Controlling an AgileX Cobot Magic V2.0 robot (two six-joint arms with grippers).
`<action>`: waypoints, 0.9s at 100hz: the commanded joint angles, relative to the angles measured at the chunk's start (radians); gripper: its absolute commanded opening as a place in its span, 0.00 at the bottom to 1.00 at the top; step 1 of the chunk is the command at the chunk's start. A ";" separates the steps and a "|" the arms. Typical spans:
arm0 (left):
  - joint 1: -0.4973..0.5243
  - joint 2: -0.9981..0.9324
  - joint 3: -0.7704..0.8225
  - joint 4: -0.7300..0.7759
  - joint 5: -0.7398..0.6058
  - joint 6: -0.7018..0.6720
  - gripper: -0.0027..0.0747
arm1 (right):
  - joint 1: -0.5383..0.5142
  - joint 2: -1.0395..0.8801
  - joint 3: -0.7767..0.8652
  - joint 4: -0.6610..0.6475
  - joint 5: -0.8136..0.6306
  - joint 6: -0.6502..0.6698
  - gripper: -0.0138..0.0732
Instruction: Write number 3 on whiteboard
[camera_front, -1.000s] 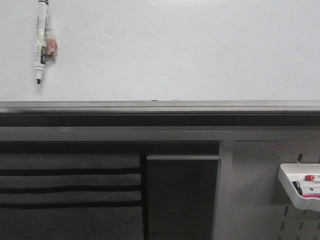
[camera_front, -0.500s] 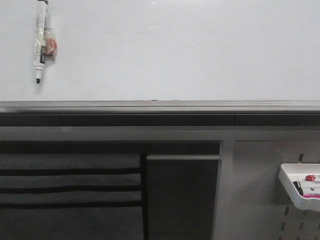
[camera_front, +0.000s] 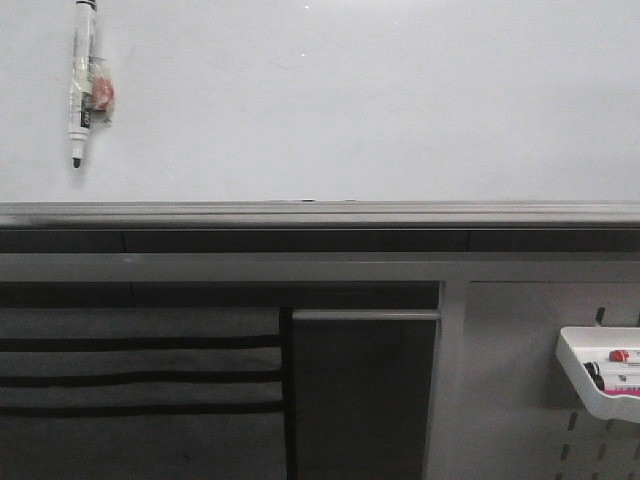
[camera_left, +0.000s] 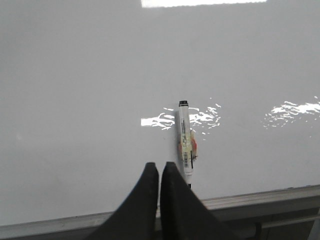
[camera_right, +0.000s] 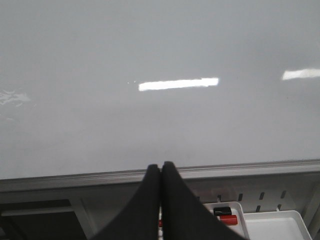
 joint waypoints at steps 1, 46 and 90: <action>0.001 0.036 -0.034 -0.005 -0.061 -0.010 0.01 | -0.003 0.043 -0.039 0.002 -0.073 -0.016 0.07; 0.001 0.061 -0.034 -0.005 -0.061 -0.010 0.01 | -0.003 0.058 -0.039 0.002 -0.064 -0.016 0.07; 0.001 0.061 -0.034 -0.002 -0.070 -0.010 0.43 | -0.003 0.058 -0.039 -0.057 -0.089 -0.016 0.59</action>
